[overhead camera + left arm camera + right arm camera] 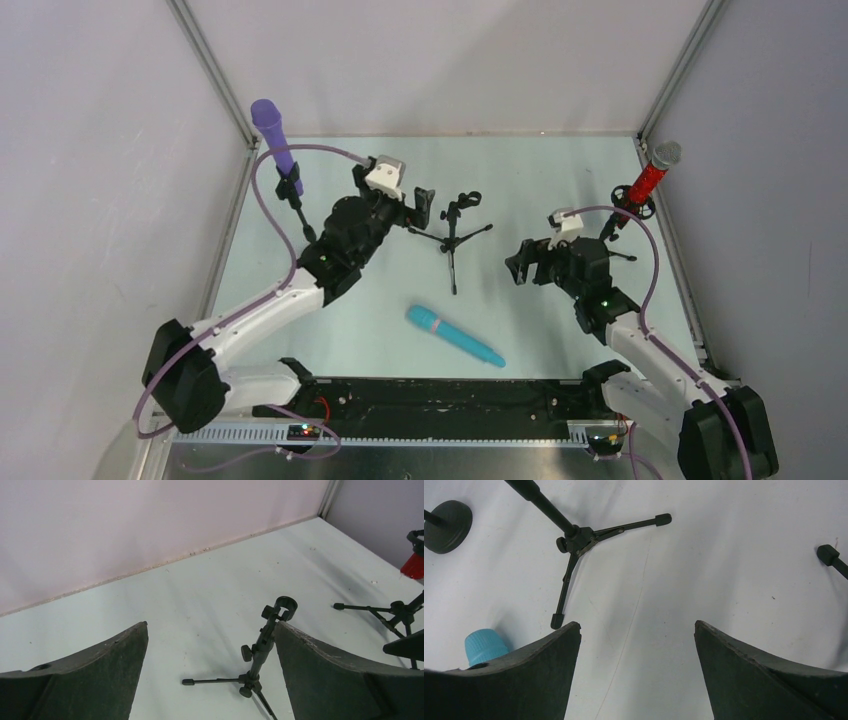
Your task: Attach the microphones to the stand
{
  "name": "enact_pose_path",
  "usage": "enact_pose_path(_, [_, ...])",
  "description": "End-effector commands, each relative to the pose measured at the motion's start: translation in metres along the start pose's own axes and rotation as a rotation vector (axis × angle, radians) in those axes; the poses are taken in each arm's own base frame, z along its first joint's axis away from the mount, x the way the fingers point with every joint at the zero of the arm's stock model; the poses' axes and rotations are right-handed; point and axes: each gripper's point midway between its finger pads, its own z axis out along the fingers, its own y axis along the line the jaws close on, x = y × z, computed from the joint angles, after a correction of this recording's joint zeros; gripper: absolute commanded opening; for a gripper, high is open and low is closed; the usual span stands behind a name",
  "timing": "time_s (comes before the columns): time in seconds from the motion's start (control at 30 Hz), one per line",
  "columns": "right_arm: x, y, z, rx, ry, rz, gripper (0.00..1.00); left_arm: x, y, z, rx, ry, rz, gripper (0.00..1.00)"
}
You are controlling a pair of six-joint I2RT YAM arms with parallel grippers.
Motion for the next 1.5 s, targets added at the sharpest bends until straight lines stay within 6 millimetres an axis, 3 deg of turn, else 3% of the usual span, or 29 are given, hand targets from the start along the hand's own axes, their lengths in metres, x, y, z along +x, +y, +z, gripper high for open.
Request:
enact_pose_path(0.0, [-0.023,0.009,-0.001,-0.015,-0.055,-0.037,0.88,-0.013,0.008,-0.017,-0.031,-0.077,-0.114,1.00])
enact_pose_path(0.23, [-0.020,0.015,-0.006,-0.029,-0.044,-0.053,0.88,0.026,0.006,-0.044,-0.007,-0.039,-0.216,1.00])
enact_pose_path(0.27, [-0.021,0.018,-0.007,-0.036,-0.045,-0.057,0.88,0.040,0.007,-0.049,-0.010,-0.016,-0.226,1.00])
enact_pose_path(0.3, [-0.020,0.018,-0.007,-0.038,-0.042,-0.059,0.88,0.038,0.009,-0.053,-0.017,-0.031,-0.237,1.00])
enact_pose_path(0.33, [-0.019,0.020,-0.008,-0.045,-0.041,-0.063,0.88,0.052,0.010,-0.058,-0.024,-0.009,-0.246,1.00])
enact_pose_path(0.43, [-0.015,0.025,-0.009,-0.061,-0.026,-0.068,0.88,0.063,0.013,-0.070,-0.027,-0.007,-0.275,1.00])
enact_pose_path(0.73, [0.002,0.054,-0.013,-0.163,0.033,-0.105,0.88,0.111,0.014,-0.098,-0.034,0.036,-0.390,1.00])
enact_pose_path(1.0, [0.013,0.093,-0.021,-0.336,0.054,-0.188,0.87,0.122,0.013,-0.112,-0.011,0.031,-0.389,1.00])
enact_pose_path(1.2, [0.019,0.126,-0.028,-0.487,0.080,-0.221,0.86,0.126,0.001,-0.115,0.069,0.050,-0.339,1.00])
enact_pose_path(1.47, [0.051,0.162,-0.030,-0.607,0.208,-0.326,0.86,0.130,-0.003,-0.117,0.098,0.062,-0.314,1.00])
